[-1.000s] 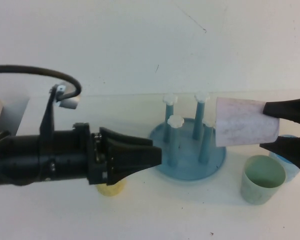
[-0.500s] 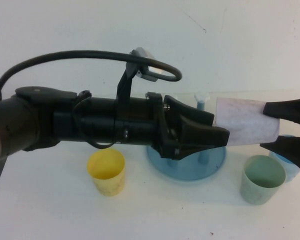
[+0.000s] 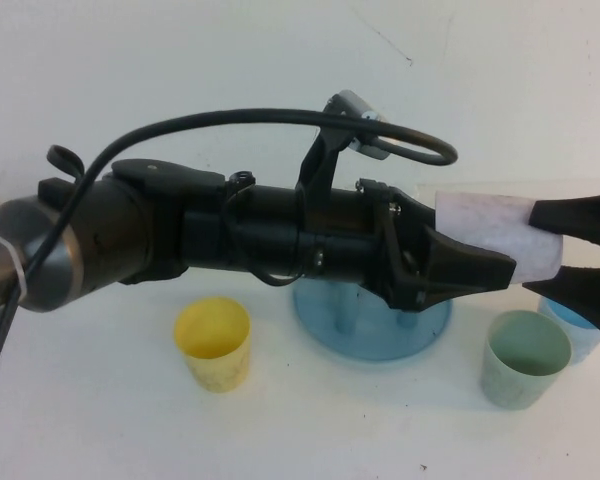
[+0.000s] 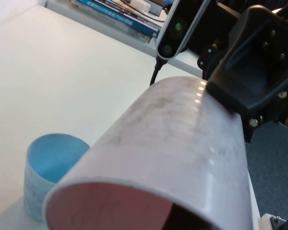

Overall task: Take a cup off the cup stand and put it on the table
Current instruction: Hand over the cup

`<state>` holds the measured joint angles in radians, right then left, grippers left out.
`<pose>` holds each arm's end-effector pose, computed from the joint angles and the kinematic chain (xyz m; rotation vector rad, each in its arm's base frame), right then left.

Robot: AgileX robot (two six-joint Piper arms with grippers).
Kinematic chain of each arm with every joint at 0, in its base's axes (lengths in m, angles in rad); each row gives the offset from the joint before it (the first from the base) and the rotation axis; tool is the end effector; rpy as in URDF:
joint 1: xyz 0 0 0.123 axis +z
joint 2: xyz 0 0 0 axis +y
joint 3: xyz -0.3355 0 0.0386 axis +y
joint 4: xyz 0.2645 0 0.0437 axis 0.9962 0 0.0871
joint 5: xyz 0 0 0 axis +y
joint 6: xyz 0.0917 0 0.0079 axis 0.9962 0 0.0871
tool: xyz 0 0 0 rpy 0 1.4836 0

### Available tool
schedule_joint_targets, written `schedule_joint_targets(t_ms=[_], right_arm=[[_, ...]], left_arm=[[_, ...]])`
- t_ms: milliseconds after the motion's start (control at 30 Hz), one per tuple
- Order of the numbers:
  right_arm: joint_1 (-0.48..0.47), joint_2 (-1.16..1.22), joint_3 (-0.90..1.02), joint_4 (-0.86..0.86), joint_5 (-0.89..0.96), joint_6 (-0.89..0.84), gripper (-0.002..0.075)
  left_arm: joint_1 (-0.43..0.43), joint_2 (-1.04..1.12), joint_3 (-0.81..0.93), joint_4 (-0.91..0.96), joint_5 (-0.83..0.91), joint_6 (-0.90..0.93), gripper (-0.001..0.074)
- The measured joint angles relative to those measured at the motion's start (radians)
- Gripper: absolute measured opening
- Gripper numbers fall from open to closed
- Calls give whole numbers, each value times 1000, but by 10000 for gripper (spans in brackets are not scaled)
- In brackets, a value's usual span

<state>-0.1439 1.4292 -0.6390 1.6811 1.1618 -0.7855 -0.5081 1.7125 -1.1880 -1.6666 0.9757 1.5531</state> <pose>0.2514 0.0484 0.2869 0.4624 2.1013 1.7071 0.3004 -0.2542 0.3399 0.9943 1.6906 -1.3652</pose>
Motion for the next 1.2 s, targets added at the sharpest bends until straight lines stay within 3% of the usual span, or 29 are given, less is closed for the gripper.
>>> schedule_joint_targets(t_ms=[300, 533, 633, 1200], right_arm=[[0, 0, 0, -12, 2, -89, 549], [-2, 0, 0, -6, 13, -140, 549], [-6, 0, 0, 4, 13, -161, 549], [-13, 0, 0, 10, -4, -239, 542]], left_arm=[[-7, 6, -2, 0, -22, -9, 421], [-11, 6, -2, 2, -22, -30, 119], [-28, 6, -2, -7, -15, -39, 53], [-55, 6, -2, -7, -55, -15, 18]])
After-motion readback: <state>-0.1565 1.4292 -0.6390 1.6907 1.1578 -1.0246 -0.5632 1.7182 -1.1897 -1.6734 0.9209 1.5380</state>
